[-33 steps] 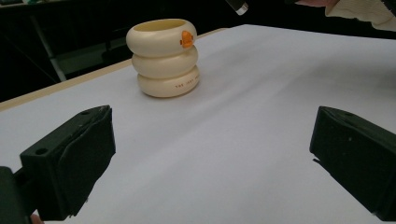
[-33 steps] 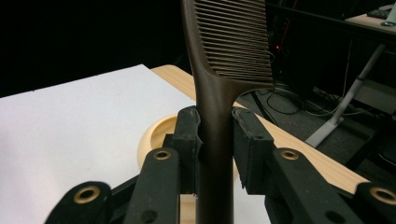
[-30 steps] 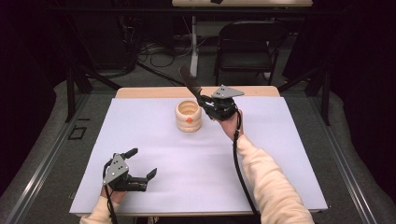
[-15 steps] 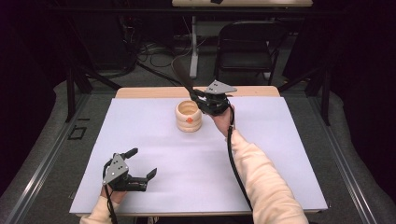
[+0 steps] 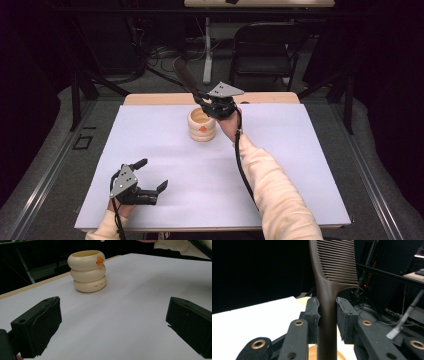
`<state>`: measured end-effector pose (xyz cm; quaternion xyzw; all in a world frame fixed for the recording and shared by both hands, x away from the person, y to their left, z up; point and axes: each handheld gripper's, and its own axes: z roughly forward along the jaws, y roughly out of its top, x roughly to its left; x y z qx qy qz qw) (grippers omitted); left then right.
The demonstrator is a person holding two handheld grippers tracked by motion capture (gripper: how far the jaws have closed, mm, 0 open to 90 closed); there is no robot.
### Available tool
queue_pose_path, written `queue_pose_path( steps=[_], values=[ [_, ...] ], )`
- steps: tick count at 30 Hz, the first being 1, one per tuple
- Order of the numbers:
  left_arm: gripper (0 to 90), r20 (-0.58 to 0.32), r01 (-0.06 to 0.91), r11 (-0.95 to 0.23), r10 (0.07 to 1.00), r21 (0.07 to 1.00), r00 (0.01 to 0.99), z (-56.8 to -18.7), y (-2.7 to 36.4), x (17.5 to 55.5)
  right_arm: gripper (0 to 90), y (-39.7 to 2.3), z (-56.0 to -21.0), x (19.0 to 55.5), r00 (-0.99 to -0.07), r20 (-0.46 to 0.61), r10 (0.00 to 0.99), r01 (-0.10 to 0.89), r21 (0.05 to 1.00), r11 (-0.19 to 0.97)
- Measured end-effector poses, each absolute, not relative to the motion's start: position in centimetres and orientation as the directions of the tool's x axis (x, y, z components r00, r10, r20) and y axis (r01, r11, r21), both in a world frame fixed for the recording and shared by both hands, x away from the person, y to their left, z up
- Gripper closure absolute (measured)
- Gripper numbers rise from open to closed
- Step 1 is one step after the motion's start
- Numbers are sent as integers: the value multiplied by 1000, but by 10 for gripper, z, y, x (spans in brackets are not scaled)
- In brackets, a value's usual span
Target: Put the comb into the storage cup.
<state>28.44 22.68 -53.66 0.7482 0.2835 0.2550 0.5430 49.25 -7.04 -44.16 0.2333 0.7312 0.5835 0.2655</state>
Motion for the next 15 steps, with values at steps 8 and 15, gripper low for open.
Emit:
queue_pose_path(
  steps=[8,15],
  values=[
    [1,73,147,-248,701,957,710,-537,227,284,726,-60,-448,498,-752,-107,650,30,980,195],
    [0,72,147,-248,701,958,709,-537,227,284,727,-55,-456,504,-756,-101,647,32,981,191]
  ],
)
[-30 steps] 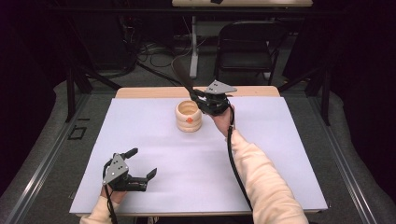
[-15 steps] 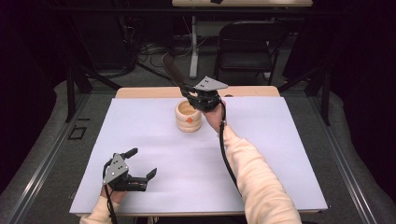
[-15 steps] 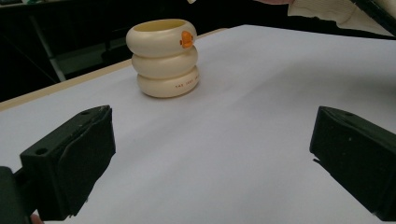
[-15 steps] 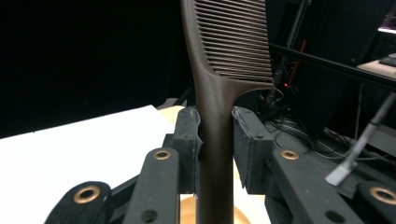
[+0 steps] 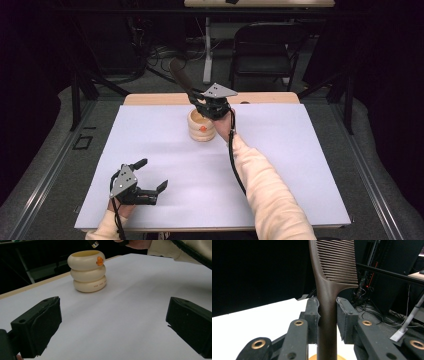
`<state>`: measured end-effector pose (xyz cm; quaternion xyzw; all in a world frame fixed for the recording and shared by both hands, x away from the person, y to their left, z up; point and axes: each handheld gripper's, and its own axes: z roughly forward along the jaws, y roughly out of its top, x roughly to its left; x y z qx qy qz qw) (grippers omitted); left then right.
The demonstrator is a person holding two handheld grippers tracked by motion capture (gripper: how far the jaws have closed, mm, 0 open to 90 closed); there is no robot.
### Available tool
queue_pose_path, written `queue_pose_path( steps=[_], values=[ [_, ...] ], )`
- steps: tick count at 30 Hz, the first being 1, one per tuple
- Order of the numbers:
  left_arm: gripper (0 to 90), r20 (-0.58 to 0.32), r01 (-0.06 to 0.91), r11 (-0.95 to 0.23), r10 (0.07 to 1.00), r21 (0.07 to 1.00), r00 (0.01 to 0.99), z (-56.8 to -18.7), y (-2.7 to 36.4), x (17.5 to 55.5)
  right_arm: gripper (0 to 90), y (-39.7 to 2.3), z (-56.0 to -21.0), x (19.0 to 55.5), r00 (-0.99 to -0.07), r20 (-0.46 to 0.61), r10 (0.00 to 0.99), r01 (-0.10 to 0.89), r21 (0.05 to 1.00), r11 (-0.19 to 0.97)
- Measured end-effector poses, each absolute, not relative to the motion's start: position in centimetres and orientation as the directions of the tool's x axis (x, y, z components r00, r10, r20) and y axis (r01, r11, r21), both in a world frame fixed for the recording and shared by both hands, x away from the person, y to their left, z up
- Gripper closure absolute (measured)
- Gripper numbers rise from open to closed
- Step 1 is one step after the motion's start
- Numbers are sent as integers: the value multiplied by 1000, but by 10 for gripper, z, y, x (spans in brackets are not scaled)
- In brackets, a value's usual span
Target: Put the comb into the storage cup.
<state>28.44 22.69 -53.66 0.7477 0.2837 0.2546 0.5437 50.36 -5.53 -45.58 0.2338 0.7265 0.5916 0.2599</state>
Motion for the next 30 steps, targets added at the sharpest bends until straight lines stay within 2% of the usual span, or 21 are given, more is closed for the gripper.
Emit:
queue_pose_path(
  steps=[30],
  values=[
    [1,73,146,-249,698,957,712,-537,227,284,726,-51,-487,512,-758,-76,648,90,972,219]
  ],
)
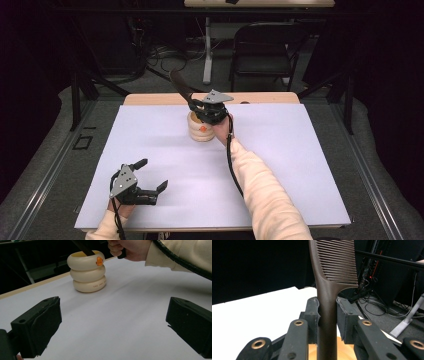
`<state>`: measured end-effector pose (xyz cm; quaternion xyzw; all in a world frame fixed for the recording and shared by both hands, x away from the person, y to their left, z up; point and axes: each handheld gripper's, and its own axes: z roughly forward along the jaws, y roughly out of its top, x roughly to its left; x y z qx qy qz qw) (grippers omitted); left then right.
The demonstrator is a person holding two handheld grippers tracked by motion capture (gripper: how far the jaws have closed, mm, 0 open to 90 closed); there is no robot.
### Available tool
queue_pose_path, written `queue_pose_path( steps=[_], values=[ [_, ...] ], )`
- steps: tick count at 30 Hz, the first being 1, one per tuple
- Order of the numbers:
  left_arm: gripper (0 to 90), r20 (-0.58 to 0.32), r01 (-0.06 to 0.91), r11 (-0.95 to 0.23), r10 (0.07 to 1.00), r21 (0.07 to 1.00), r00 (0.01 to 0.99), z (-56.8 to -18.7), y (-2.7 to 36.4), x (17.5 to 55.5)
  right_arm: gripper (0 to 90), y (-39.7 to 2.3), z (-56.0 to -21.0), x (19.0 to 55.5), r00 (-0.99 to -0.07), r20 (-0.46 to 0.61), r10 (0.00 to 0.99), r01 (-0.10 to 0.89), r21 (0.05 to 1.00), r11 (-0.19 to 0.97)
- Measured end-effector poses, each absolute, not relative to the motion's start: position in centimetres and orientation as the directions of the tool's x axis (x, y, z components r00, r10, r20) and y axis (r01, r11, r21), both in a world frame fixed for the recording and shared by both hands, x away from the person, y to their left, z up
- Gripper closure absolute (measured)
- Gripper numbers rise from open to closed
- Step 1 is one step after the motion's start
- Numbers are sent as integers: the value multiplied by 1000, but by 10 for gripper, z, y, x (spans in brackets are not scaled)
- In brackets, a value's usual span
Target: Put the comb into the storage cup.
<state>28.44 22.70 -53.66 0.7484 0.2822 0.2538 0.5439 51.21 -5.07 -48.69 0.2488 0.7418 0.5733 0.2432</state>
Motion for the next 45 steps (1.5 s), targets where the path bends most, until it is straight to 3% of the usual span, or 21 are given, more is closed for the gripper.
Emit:
queue_pose_path(
  steps=[45],
  values=[
    [1,72,147,-248,699,958,712,-537,227,284,724,-58,-513,516,-761,-62,646,161,946,281]
  ],
)
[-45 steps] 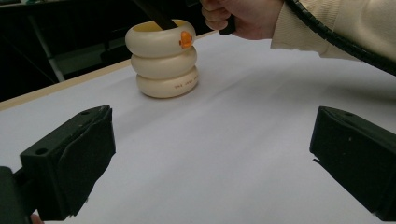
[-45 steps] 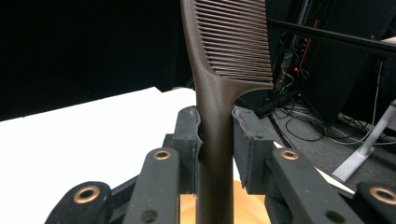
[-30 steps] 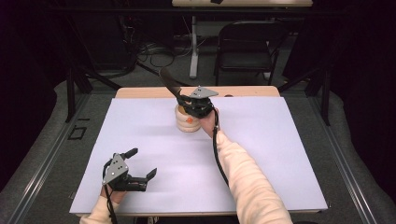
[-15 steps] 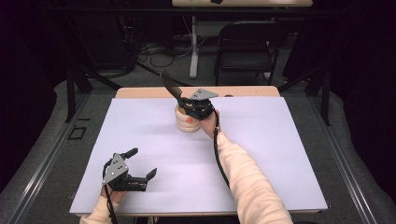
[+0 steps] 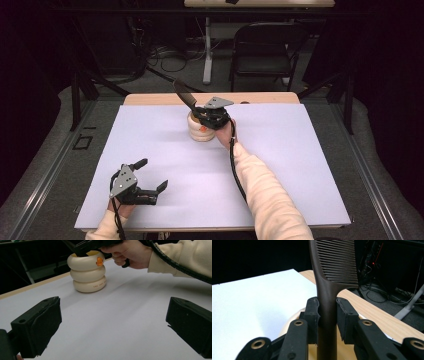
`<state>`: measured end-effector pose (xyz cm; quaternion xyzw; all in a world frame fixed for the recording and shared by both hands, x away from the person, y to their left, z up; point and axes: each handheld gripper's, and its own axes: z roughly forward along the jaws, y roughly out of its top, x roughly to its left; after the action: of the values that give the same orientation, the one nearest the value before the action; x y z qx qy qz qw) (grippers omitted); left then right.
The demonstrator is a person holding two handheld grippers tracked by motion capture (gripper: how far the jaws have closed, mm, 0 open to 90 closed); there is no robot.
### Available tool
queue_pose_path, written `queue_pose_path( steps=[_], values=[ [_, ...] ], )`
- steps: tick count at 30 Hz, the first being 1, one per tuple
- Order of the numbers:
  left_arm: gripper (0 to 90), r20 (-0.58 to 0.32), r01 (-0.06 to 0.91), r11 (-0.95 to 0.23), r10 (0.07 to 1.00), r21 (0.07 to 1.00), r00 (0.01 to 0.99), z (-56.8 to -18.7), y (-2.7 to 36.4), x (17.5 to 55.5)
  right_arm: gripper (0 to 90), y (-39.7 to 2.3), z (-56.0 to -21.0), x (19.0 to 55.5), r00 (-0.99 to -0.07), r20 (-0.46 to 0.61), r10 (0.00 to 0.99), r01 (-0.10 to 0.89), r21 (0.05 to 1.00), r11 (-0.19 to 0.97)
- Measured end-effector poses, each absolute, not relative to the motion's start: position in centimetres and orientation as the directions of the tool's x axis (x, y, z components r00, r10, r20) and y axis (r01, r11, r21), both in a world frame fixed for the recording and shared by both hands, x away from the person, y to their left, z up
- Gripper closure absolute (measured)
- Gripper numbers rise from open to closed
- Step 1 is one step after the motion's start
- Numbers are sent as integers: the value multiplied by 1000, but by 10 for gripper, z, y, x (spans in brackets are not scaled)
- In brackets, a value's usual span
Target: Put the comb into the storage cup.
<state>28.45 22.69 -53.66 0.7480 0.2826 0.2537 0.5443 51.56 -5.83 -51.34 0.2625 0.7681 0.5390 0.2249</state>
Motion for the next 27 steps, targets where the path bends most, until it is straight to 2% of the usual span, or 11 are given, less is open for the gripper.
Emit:
queue_pose_path(
  steps=[9,13,14,17,27],
  values=[
    [1,72,148,-249,699,957,712,-536,227,284,714,-57,-516,516,-761,-71,645,182,931,316],
    [1,73,148,-250,699,957,712,-536,227,284,602,-58,-514,515,-758,-71,649,196,923,330],
    [1,73,147,-250,698,957,712,-536,227,284,546,-59,-512,515,-756,-70,651,200,922,331],
    [1,73,147,-250,699,957,711,-536,227,284,453,-61,-507,513,-753,-58,655,213,921,326],
    [1,72,147,-249,699,957,712,-536,226,284,231,-74,-485,504,-768,-29,640,259,900,351]
  ],
)
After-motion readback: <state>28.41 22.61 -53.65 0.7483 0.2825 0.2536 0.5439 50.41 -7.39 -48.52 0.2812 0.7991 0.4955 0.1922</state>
